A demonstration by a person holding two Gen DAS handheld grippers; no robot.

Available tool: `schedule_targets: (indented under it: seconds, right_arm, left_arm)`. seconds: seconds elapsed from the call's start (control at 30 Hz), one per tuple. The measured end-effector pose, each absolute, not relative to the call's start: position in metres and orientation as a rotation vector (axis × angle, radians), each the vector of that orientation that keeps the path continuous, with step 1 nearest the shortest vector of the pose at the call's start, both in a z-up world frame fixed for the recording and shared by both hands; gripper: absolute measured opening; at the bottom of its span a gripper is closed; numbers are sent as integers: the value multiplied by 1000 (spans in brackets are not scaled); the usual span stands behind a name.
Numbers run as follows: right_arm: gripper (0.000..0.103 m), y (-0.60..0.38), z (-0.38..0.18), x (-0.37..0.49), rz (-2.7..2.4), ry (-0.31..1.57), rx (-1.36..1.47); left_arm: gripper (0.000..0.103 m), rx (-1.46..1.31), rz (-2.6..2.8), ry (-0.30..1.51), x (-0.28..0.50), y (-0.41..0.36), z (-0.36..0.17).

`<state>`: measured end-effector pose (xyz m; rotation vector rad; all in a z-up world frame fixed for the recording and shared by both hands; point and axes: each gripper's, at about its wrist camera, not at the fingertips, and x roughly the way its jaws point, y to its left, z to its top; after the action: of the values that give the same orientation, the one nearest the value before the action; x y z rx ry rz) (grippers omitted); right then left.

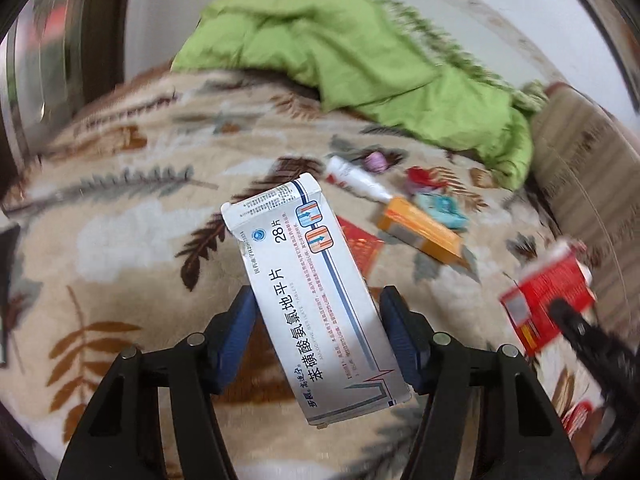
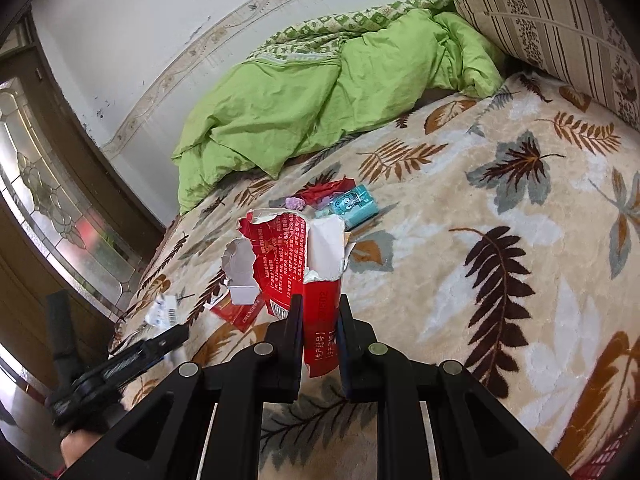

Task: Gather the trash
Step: 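Lift the white box and red wrapper and hold them above the bed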

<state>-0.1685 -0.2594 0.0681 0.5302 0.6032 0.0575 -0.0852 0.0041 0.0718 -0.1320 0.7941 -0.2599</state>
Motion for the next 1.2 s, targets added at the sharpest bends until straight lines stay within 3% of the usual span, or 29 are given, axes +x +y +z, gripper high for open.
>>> schedule_targets:
  seconds: [0.17, 0.5, 1.2]
  right_arm:
    - [15, -249, 76, -180, 65, 580, 472]
    - [15, -244, 81, -185, 60, 569, 447]
    - [15, -225, 90, -185, 13, 593, 401]
  left_arm:
    - [62, -27, -257, 673, -120, -9, 90]
    - [62, 82, -240, 597, -141, -27, 97]
    - [63, 129, -225, 587, -136, -26, 88]
